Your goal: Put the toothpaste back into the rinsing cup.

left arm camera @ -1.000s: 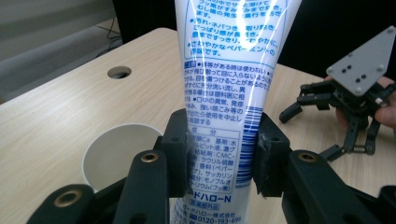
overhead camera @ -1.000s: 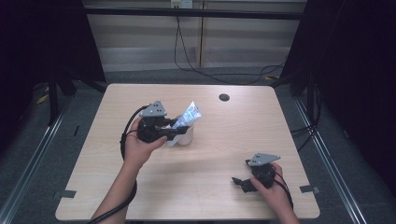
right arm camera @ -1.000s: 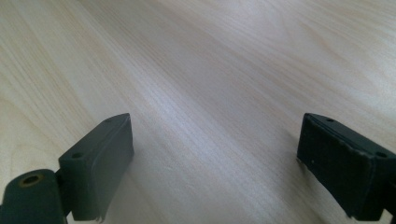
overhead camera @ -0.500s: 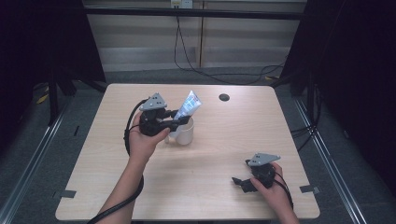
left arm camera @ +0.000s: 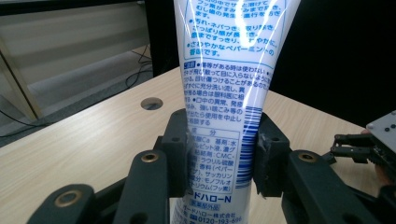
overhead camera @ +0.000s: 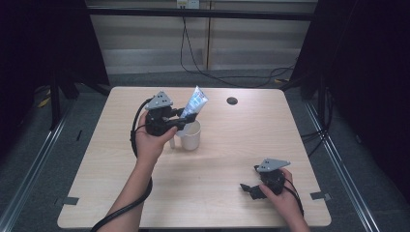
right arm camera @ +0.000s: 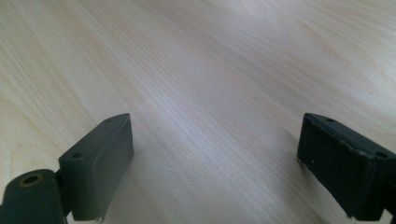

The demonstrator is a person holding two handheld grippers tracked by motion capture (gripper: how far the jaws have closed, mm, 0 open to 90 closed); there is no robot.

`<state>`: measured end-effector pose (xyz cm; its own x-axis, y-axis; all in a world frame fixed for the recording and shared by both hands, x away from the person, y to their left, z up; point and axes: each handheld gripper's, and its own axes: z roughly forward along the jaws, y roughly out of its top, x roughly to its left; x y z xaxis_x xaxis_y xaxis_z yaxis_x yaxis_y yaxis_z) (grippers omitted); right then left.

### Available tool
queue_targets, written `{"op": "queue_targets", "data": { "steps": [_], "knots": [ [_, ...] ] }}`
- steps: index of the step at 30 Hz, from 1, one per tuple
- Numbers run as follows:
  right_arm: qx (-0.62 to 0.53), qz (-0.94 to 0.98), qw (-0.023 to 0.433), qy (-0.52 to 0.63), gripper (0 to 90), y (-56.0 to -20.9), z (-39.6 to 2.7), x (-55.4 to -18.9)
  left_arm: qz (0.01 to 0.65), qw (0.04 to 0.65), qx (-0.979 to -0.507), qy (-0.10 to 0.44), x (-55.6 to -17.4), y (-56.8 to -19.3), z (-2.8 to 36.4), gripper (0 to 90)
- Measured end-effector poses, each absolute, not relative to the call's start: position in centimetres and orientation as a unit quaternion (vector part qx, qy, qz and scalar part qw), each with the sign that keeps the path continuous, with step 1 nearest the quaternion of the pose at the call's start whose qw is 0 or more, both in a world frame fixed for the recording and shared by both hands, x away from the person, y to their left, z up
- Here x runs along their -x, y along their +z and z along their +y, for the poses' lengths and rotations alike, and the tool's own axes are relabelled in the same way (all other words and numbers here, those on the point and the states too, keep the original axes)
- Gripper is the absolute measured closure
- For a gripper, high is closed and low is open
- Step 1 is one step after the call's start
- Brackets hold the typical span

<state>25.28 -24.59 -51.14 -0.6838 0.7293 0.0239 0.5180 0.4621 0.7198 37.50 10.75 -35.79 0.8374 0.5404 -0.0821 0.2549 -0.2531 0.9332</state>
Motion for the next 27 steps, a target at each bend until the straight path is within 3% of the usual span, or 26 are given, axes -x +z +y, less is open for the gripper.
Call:
{"op": "queue_targets", "data": {
  "steps": [27],
  "knots": [
    [-0.370,0.843,0.145,0.363,10.1,-51.1,-24.6,-25.3,0.276,0.560,-0.768,0.144,-39.2,-35.8,9.5,63.7]
  ]
}}
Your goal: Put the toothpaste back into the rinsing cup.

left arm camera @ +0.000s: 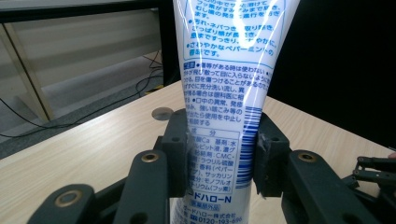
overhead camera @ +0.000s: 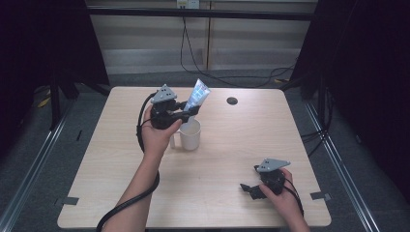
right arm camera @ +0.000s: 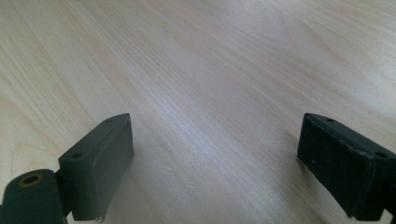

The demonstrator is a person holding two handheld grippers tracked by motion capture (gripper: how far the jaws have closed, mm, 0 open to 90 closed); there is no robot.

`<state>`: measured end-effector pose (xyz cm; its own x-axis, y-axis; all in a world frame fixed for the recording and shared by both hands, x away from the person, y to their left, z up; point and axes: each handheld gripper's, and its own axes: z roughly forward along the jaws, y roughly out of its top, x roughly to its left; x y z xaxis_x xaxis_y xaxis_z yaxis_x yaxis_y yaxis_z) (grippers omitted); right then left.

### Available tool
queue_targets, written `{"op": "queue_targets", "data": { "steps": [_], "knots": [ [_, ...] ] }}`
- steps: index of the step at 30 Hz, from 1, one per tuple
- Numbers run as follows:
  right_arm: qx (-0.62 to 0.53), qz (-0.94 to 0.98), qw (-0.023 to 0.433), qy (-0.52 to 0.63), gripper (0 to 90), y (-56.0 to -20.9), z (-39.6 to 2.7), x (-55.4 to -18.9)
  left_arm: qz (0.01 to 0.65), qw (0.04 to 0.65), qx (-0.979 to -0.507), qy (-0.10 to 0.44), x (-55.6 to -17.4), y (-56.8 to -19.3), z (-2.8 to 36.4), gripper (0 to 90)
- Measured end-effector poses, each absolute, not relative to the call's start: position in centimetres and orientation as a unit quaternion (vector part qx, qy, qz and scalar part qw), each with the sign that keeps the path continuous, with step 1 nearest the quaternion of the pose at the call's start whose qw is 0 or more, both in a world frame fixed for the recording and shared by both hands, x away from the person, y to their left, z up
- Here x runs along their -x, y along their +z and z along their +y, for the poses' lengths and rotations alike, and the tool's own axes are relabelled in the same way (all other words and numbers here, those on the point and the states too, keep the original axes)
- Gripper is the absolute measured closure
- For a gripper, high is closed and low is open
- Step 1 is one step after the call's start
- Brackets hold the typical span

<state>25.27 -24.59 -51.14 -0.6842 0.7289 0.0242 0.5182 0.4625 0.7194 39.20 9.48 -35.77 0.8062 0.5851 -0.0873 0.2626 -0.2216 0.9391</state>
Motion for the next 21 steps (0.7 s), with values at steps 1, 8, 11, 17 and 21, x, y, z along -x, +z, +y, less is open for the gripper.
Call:
{"op": "queue_targets", "data": {
  "steps": [1,8,11,17,21],
  "knots": [
    [-0.370,0.843,0.146,0.363,10.1,-51.1,-24.6,-25.3,0.275,0.560,-0.768,0.143,-39.3,-35.8,9.4,63.7],
    [-0.370,0.843,0.145,0.363,10.1,-51.1,-24.6,-25.3,0.275,0.556,-0.771,0.148,-39.7,-36.2,8.9,63.8],
    [-0.370,0.843,0.145,0.363,10.1,-51.1,-24.6,-25.3,0.277,0.556,-0.770,0.149,-39.9,-36.5,8.7,63.7],
    [-0.369,0.843,0.144,0.363,10.0,-51.1,-24.6,-25.3,0.279,0.550,-0.773,0.146,-40.2,-37.2,8.1,63.7],
    [-0.370,0.843,0.144,0.363,10.0,-51.1,-24.6,-25.3,0.285,0.553,-0.770,0.144,-40.5,-37.6,8.0,63.6]
  ]
}}
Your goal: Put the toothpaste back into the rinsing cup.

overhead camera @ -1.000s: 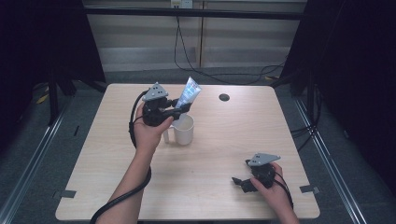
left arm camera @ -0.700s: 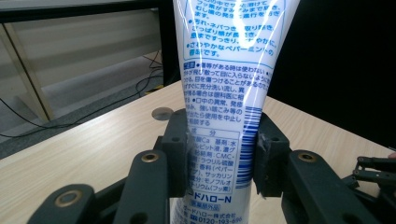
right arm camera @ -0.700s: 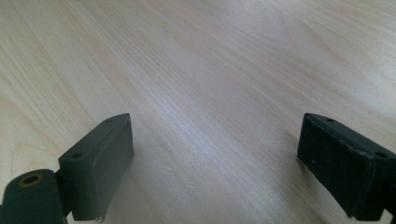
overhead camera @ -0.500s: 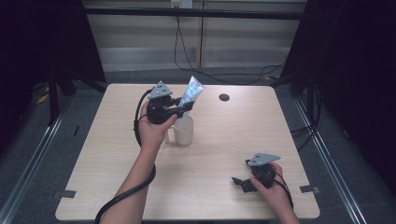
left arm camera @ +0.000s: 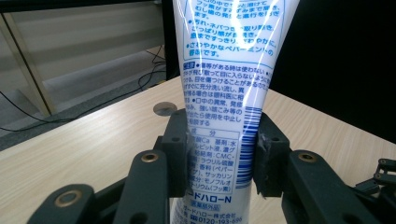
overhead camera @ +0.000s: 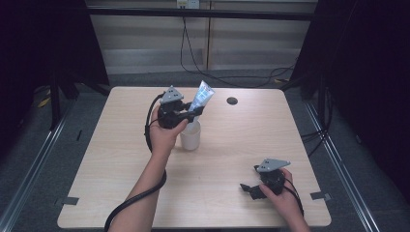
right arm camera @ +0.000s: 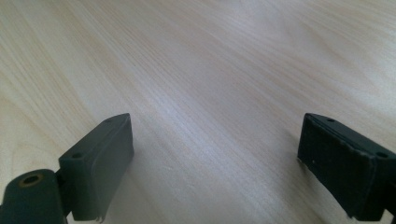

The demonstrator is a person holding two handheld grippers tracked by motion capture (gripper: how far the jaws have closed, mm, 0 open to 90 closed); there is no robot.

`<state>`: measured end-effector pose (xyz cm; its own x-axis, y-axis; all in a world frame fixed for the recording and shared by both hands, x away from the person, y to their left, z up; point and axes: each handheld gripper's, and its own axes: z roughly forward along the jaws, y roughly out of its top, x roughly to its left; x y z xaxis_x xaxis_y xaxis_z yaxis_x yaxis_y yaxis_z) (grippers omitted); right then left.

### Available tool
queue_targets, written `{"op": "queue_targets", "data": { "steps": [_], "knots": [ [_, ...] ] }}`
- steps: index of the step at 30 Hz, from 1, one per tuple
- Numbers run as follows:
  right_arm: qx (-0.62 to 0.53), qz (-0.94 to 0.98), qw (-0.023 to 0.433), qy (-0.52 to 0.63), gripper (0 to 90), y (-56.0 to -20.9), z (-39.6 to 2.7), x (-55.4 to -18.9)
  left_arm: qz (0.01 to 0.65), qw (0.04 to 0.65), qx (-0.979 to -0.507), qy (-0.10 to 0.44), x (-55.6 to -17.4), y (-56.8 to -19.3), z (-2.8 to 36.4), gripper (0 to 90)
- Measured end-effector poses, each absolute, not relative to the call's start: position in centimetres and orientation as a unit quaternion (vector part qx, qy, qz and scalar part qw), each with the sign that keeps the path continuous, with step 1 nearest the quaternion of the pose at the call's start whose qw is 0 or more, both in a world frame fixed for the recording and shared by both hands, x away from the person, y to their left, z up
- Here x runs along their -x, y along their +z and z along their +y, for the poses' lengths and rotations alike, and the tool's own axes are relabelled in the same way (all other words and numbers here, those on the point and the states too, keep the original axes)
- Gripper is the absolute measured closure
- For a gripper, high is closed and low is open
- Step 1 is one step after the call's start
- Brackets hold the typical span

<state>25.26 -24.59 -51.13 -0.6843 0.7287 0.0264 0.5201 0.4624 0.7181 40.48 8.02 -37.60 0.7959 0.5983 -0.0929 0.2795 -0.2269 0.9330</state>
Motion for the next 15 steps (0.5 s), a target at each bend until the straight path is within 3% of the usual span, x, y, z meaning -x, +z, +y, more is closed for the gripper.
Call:
{"op": "queue_targets", "data": {
  "steps": [15],
  "knots": [
    [-0.370,0.843,0.144,0.363,10.0,-51.13,-24.59,-25.26,0.290,0.549,-0.771,0.144,-41.21,-38.18,7.85,63.4]
  ]
}}
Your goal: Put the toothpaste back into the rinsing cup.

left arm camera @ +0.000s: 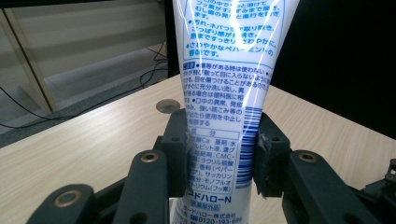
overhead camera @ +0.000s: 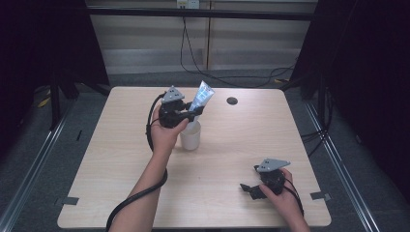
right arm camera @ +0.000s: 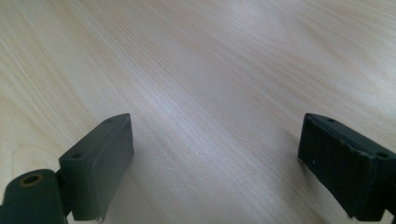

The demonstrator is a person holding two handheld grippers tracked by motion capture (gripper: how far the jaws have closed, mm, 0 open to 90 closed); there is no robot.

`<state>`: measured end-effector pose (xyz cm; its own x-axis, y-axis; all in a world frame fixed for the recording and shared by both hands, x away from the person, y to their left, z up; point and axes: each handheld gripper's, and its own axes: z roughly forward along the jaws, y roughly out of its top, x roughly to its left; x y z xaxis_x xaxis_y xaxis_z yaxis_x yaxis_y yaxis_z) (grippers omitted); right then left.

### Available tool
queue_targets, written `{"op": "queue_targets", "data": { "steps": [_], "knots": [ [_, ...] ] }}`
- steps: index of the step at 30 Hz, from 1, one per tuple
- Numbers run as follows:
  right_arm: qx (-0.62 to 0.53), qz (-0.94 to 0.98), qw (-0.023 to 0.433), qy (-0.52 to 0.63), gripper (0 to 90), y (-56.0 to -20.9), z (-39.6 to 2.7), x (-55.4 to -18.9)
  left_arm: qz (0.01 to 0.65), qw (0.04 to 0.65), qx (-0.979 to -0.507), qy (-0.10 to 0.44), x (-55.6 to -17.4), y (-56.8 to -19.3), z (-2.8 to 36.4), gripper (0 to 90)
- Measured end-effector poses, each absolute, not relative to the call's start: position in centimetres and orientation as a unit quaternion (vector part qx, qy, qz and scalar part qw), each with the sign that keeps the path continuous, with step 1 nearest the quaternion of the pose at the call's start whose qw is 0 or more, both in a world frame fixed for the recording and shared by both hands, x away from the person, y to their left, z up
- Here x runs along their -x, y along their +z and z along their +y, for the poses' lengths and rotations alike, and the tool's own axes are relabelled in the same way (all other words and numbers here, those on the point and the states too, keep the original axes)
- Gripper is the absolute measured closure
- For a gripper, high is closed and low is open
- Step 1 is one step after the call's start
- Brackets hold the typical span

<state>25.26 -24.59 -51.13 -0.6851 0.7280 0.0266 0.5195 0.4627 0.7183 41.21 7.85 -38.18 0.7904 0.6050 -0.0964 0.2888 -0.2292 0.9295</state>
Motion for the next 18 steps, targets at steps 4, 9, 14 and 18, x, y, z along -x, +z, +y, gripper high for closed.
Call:
{"op": "queue_targets", "data": {
  "steps": [4,9,14,18],
  "knots": [
    [-0.370,0.843,0.143,0.363,10.0,-51.1,-24.6,-25.3,0.293,0.546,-0.771,0.145,-41.4,-38.5,7.8,63.3],
    [-0.369,0.843,0.143,0.364,10.0,-51.1,-24.6,-25.3,0.298,0.544,-0.771,0.145,-41.5,-39.0,7.6,63.1],
    [-0.368,0.844,0.143,0.364,10.0,-51.1,-24.6,-25.3,0.300,0.544,-0.770,0.144,-41.6,-39.4,7.6,62.8],
    [-0.368,0.844,0.143,0.364,10.0,-51.1,-24.6,-25.3,0.302,0.543,-0.770,0.142,-41.7,-39.7,7.6,62.8]
  ]
}}
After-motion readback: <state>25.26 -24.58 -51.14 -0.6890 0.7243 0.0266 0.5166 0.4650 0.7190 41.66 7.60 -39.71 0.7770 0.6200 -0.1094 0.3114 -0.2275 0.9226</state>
